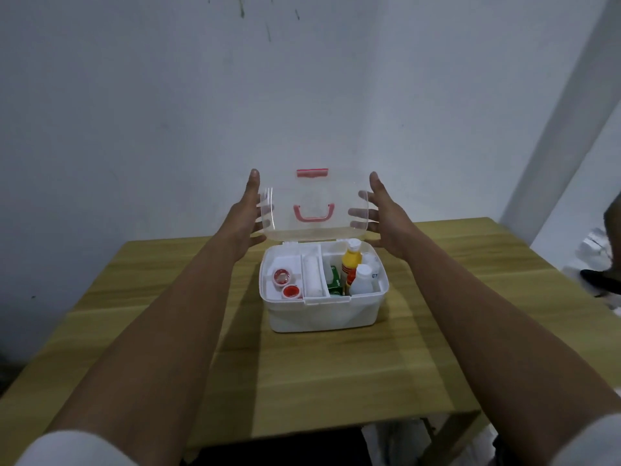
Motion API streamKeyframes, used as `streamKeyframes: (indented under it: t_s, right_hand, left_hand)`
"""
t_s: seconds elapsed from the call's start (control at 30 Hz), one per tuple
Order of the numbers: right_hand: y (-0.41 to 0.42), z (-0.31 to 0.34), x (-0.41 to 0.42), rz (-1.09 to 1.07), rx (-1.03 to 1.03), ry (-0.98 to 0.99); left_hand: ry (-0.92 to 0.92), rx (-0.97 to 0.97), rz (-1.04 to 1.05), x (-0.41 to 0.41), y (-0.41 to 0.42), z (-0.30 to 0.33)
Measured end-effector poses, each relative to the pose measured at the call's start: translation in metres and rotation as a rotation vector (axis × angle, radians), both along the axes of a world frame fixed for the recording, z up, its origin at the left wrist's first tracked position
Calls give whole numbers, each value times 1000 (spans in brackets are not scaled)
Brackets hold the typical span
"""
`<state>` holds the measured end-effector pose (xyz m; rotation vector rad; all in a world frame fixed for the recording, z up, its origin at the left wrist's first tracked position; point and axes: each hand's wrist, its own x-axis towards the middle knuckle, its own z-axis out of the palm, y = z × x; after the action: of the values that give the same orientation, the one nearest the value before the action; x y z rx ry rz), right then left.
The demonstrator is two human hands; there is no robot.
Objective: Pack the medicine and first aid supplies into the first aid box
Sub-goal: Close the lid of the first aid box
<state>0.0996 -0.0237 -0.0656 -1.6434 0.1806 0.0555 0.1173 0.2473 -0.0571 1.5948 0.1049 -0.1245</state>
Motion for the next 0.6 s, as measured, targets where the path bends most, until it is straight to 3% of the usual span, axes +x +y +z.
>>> streamKeyframes:
  t_s: [0.4, 0.6]
  right_hand:
    - [14, 2, -96, -52, -100, -232]
    - [19, -23, -124, -35, -289, -351]
  left_hand:
    - [-78, 154, -32, -94, 3, 1]
    - [-283, 430, -44, -126, -6, -34]
